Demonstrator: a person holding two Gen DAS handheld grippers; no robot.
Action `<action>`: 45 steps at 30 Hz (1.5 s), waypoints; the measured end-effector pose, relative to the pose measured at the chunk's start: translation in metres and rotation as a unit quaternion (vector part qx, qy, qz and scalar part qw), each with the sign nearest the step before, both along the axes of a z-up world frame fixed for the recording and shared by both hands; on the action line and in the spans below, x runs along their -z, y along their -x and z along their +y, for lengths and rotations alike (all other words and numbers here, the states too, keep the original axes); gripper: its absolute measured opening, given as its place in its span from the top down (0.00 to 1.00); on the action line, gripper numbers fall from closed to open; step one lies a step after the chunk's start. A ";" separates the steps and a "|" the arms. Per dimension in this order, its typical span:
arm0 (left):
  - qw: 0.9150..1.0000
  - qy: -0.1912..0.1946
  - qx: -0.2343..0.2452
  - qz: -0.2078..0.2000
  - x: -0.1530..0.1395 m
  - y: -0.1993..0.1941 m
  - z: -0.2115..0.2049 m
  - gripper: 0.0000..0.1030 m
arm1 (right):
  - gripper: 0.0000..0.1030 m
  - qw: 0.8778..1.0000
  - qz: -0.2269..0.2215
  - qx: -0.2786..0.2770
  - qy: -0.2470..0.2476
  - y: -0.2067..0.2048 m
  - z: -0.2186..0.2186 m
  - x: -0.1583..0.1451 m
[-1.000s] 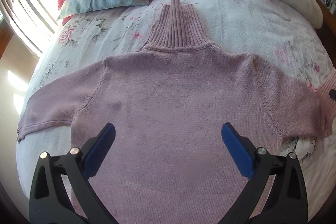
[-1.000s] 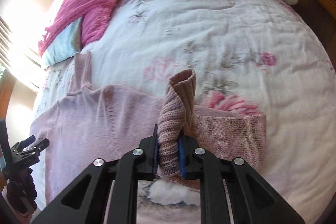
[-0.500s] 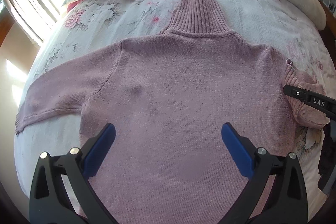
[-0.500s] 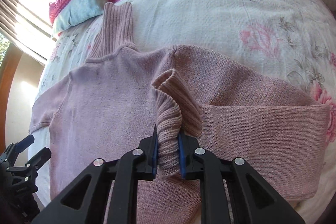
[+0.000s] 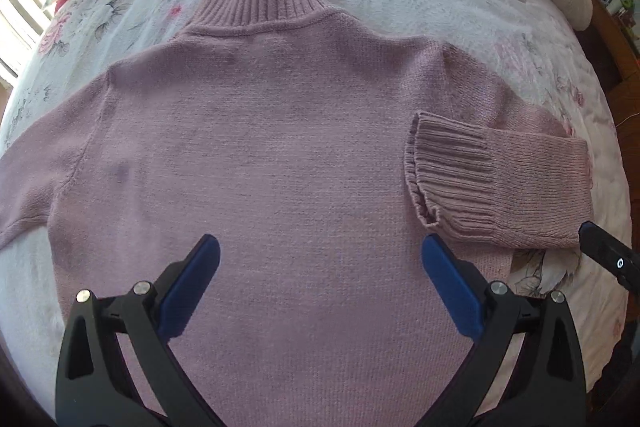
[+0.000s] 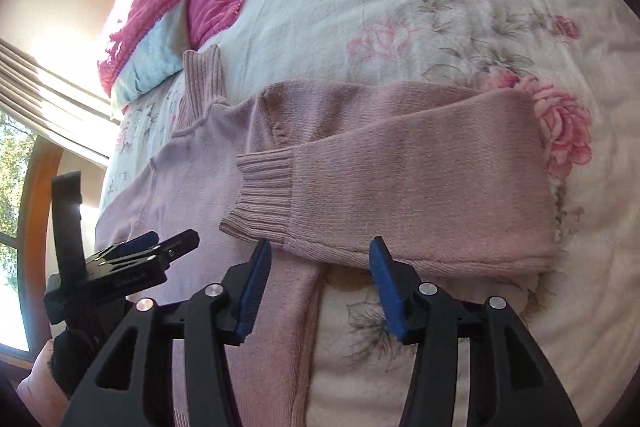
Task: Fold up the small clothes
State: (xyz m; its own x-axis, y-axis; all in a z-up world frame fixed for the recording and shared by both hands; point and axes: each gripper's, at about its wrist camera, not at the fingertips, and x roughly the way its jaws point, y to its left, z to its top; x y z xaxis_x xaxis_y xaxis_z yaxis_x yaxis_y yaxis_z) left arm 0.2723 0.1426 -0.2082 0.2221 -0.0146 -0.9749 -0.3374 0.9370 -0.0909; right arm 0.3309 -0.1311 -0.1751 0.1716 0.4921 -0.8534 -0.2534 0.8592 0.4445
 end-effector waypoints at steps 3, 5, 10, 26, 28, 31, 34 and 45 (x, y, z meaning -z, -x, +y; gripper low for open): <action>0.999 0.031 -0.001 0.014 0.020 -0.017 -0.022 0.03 | 0.50 1.000 0.001 0.021 0.013 0.013 -0.031 0.004; 0.999 0.049 -0.009 0.020 0.029 -0.025 -0.031 0.04 | 0.50 0.999 0.003 0.030 0.019 0.020 -0.046 0.007; 0.997 0.068 -0.026 0.014 0.032 -0.033 -0.041 0.34 | 0.50 0.999 0.008 0.039 0.034 0.027 -0.059 0.018; 0.985 0.081 -0.054 -0.143 -0.060 -0.005 0.017 0.92 | 0.49 0.999 0.001 0.039 0.030 0.026 -0.038 0.016; 0.985 0.062 -0.064 -0.149 -0.071 0.006 0.042 0.92 | 0.49 0.999 0.001 0.037 0.025 0.024 -0.031 0.015; 0.985 0.033 -0.083 -0.146 -0.076 0.019 0.083 0.92 | 0.49 0.999 -0.001 0.032 0.016 0.021 -0.016 0.014; 0.985 -0.002 -0.101 -0.141 -0.073 0.032 0.116 0.92 | 0.49 1.000 -0.003 0.024 0.006 0.015 0.002 0.011; 0.989 -0.016 -0.124 -0.080 -0.005 0.048 0.172 0.92 | 0.49 1.000 0.028 0.004 0.005 -0.015 0.066 0.044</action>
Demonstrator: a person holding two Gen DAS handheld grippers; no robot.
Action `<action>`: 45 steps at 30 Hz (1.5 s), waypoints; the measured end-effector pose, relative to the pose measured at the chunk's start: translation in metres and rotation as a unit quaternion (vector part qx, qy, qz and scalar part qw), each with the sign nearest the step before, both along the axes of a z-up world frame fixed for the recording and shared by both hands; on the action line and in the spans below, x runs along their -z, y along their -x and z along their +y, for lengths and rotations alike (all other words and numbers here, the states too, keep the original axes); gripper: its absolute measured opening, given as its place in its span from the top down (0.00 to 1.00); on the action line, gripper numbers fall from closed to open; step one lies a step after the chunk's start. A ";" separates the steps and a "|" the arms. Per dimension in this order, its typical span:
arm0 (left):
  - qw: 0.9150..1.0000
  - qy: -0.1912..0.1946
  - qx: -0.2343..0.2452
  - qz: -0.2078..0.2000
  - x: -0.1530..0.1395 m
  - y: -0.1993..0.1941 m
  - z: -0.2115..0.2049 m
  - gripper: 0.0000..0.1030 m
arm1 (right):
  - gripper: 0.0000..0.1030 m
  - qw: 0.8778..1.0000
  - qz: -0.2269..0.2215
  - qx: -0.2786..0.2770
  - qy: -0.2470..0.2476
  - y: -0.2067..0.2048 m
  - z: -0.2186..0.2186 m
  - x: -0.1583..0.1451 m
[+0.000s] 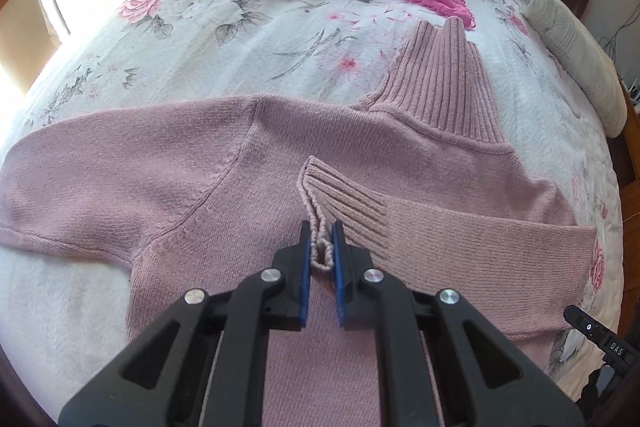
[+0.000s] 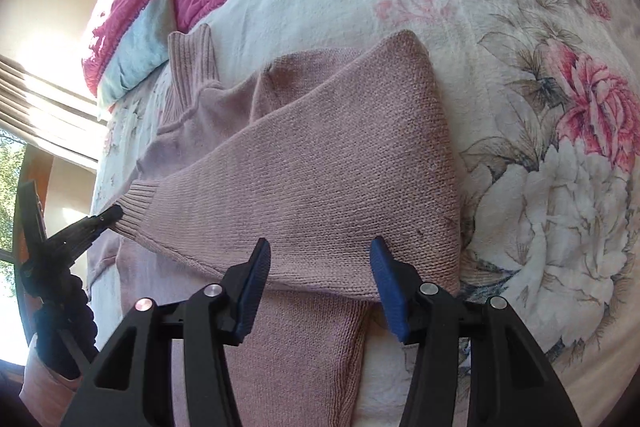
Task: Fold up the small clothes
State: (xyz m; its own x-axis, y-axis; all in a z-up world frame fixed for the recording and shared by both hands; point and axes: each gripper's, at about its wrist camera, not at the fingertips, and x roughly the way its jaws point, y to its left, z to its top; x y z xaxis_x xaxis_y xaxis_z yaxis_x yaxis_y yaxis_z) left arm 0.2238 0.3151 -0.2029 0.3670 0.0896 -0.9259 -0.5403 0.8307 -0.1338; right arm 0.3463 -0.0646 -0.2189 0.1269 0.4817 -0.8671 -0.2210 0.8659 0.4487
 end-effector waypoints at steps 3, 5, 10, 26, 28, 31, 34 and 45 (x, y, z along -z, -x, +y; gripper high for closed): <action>1.000 -0.006 0.001 0.022 0.019 0.000 0.003 0.92 | 0.49 1.000 0.012 0.004 0.005 0.000 -0.001 0.014; 0.999 -0.005 0.003 0.036 0.032 0.000 0.006 0.90 | 0.49 1.000 0.010 0.001 0.010 0.001 0.001 0.020; 0.999 0.002 -0.013 0.051 0.041 0.008 0.014 0.84 | 0.49 0.999 0.005 -0.022 0.044 0.000 0.011 0.017; 0.998 0.018 0.038 0.044 0.049 -0.005 -0.026 0.76 | 0.46 0.998 -0.005 -0.034 0.046 0.020 0.044 0.022; 0.998 0.015 0.046 0.044 0.053 -0.006 -0.027 0.76 | 0.45 0.998 -0.009 -0.038 0.055 0.021 0.047 0.025; 0.997 0.024 0.052 0.045 0.052 -0.006 -0.025 0.75 | 0.40 0.996 -0.010 -0.048 0.075 0.021 0.055 0.025; 0.998 0.042 0.034 0.033 0.035 0.010 -0.010 0.75 | 0.40 0.994 -0.011 -0.052 0.096 0.023 0.064 0.006; 0.987 0.049 -0.152 0.033 0.005 0.209 0.170 0.53 | 0.40 0.991 -0.049 -0.119 0.042 0.086 0.123 -0.049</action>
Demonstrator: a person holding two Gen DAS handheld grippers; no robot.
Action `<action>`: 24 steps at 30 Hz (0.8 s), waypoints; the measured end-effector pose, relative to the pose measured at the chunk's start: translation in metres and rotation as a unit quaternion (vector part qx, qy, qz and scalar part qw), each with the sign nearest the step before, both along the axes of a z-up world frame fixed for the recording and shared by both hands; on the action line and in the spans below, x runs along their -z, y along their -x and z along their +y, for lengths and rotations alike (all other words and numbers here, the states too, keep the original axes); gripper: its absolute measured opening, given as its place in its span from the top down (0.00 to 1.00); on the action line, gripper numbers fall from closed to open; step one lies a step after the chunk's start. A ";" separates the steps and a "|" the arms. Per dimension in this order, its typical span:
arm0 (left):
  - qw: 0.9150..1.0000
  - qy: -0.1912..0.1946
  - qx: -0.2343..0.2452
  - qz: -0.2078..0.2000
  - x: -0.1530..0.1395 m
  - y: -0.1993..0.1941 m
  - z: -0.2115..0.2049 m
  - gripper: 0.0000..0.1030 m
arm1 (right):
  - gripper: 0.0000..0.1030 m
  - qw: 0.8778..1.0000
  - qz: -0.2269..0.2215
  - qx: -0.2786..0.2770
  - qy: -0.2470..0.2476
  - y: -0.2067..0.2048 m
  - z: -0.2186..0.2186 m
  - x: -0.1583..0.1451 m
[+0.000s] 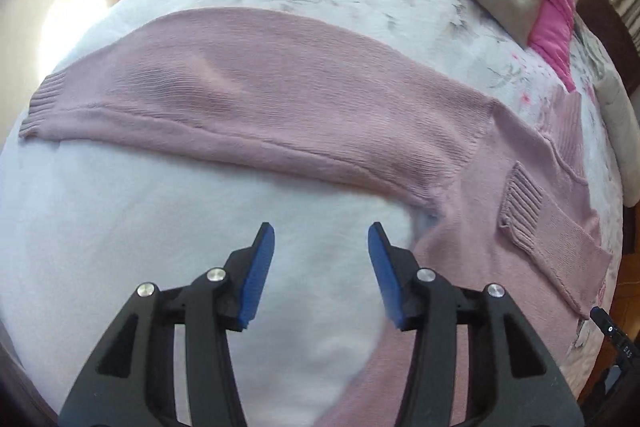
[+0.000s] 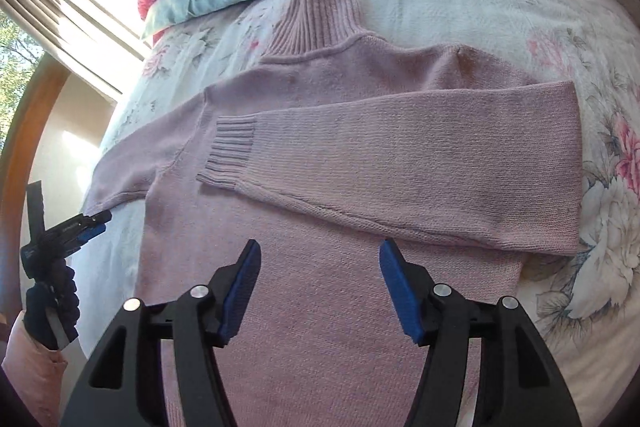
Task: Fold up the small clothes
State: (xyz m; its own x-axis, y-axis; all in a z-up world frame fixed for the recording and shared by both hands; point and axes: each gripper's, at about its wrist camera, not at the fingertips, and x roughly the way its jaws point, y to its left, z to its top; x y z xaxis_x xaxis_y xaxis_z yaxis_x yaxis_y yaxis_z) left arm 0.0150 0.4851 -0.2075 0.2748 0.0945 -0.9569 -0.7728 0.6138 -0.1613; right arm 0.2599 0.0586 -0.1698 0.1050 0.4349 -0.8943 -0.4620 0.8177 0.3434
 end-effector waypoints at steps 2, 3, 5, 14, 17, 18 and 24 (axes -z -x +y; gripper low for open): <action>0.999 0.010 -0.051 -0.003 0.002 0.033 0.041 0.53 | 0.40 1.000 0.008 -0.001 0.003 0.007 0.014 0.007; 0.997 0.018 -0.078 -0.011 0.004 0.048 0.059 0.53 | 0.40 1.000 0.014 0.000 0.003 0.010 0.018 0.010; 0.990 0.037 -0.129 -0.036 0.007 0.072 0.093 0.53 | 0.40 1.000 0.023 0.001 0.007 0.015 0.029 0.017; 0.945 0.101 -0.265 -0.163 0.037 0.118 0.180 0.55 | 0.40 0.999 0.016 -0.004 0.045 0.030 0.055 0.029; 0.932 0.111 -0.290 -0.184 0.049 0.127 0.201 0.59 | 0.40 0.998 0.017 -0.003 0.060 0.033 0.059 0.034; 0.930 0.116 -0.294 -0.190 0.052 0.128 0.207 0.59 | 0.40 0.998 0.019 -0.001 0.062 0.033 0.059 0.035; 0.922 0.108 -0.313 -0.199 0.049 0.139 0.229 0.67 | 0.40 0.997 0.026 0.002 0.071 0.037 0.060 0.040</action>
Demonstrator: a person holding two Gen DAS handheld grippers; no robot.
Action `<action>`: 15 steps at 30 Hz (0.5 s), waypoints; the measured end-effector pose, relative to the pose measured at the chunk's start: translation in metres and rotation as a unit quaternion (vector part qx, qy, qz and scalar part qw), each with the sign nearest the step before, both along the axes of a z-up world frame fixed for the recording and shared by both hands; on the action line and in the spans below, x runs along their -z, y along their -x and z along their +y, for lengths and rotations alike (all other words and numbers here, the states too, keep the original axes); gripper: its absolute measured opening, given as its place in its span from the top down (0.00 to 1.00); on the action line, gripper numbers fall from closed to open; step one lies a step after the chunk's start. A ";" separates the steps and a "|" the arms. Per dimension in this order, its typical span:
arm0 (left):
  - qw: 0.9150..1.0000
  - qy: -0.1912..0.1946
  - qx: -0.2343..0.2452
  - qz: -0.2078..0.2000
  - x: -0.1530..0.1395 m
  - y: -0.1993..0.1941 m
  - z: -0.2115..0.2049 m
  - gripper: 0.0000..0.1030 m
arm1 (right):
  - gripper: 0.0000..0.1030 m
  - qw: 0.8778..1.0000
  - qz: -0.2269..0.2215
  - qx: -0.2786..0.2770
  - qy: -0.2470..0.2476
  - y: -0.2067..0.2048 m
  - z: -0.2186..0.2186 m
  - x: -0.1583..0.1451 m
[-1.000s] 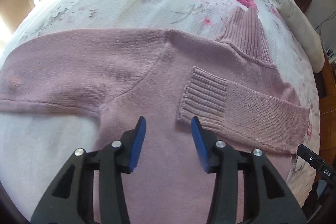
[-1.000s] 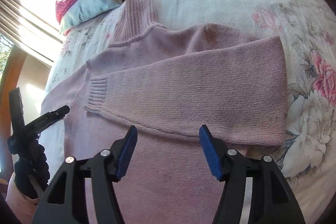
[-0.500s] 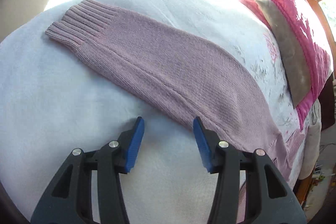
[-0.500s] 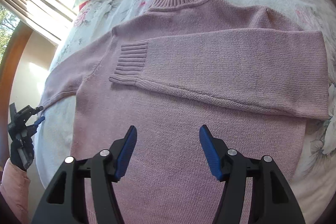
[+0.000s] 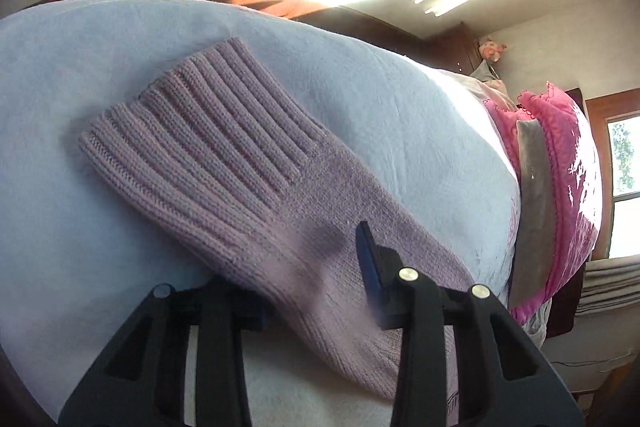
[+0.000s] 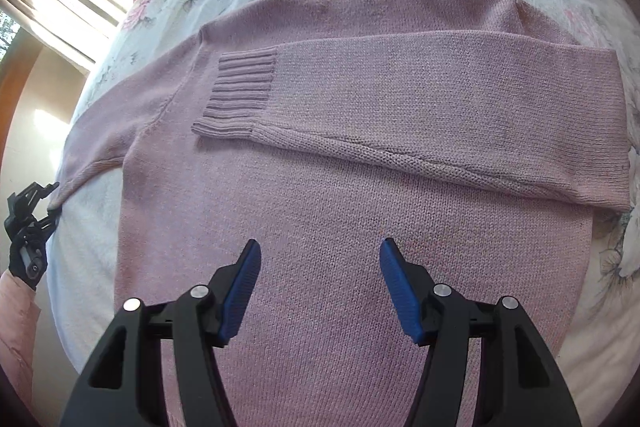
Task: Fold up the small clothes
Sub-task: 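Grasp the other sleeve cuff with the left tool and fold it across the body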
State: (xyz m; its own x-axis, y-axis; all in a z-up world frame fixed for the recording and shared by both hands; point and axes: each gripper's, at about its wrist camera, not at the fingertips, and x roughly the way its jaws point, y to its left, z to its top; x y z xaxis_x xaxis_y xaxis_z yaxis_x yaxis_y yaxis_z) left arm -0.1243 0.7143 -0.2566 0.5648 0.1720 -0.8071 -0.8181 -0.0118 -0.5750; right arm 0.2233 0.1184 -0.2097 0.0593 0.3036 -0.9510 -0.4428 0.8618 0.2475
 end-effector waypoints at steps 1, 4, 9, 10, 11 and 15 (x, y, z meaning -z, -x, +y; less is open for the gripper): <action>1.000 -0.004 -0.003 0.006 -0.001 0.002 0.004 0.68 | 0.40 1.000 0.000 -0.001 0.002 0.000 0.000 0.000; 1.000 -0.007 -0.001 0.025 -0.003 0.004 0.011 0.83 | 0.40 1.000 0.003 0.001 0.003 0.001 -0.003 0.003; 0.998 -0.049 0.015 0.045 -0.029 -0.001 0.000 0.94 | 0.40 1.000 0.004 0.006 0.002 0.000 -0.011 0.003; 0.996 -0.066 0.025 0.049 -0.040 -0.007 -0.005 0.94 | 0.40 1.000 0.004 0.007 0.003 -0.001 -0.013 0.003; 0.994 -0.085 0.038 0.052 -0.051 -0.015 -0.012 0.94 | 0.40 1.000 0.004 0.007 0.004 -0.001 -0.016 0.003; 0.978 -0.162 0.123 0.051 -0.100 -0.067 -0.056 0.94 | 0.40 1.000 0.002 0.013 0.011 -0.004 -0.030 0.005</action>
State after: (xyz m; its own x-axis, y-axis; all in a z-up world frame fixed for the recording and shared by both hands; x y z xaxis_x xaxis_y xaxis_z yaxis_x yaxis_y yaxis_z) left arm -0.0574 0.6580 -0.1564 0.5401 0.2966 -0.7876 -0.8269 0.3614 -0.4310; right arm 0.2276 0.0886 -0.2150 0.0636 0.2811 -0.9576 -0.4187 0.8785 0.2301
